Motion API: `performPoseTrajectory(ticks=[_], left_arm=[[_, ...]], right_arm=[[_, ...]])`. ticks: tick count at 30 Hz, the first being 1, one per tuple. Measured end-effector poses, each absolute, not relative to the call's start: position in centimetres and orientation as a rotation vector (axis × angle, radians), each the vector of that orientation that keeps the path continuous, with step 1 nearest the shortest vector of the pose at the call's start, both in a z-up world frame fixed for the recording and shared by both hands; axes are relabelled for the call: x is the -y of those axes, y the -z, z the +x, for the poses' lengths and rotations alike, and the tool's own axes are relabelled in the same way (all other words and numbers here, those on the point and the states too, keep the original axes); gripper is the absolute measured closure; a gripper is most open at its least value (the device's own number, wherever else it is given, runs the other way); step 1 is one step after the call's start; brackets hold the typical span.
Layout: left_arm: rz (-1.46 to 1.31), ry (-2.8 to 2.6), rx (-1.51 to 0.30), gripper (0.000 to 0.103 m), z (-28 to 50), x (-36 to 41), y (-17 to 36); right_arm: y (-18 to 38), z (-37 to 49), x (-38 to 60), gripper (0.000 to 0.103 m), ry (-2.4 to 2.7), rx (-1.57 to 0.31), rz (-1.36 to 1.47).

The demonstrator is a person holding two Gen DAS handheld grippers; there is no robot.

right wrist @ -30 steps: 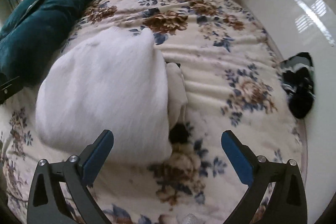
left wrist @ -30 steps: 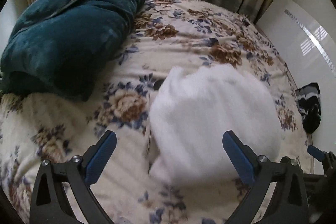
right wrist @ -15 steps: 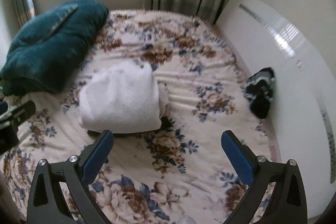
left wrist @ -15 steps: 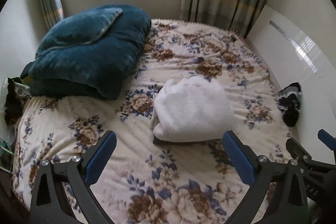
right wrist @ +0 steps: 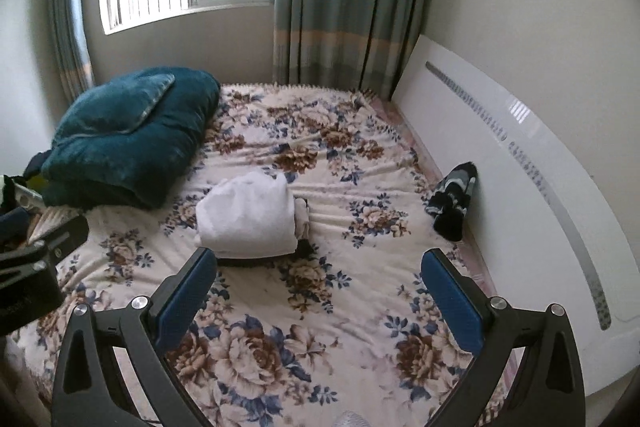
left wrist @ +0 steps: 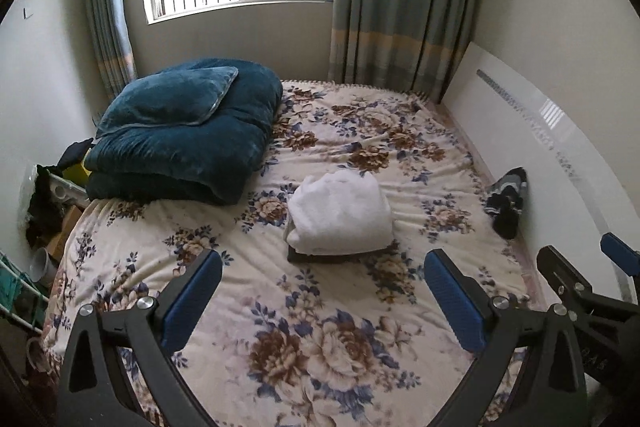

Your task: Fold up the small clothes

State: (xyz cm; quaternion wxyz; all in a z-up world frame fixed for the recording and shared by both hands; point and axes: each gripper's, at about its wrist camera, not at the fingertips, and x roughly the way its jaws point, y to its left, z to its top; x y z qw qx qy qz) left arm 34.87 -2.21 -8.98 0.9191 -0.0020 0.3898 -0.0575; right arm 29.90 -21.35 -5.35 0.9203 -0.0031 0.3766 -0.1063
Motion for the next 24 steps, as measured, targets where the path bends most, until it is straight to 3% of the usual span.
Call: performPoseTrajectory(ticks=[14, 24], left_arm=[[0.008, 0.109, -0.714, 0.0, 27.1, 2.3, 4.8], [0.004, 0.086, -0.687, 0.0, 25.4, 2.3, 4.0]], right_arm=[[-1.4, 19.7, 21.1, 0.0, 0.195, -0.663, 0.013], [-3.6, 17.6, 21.4, 0.0, 0.192, -0.622, 0.006]])
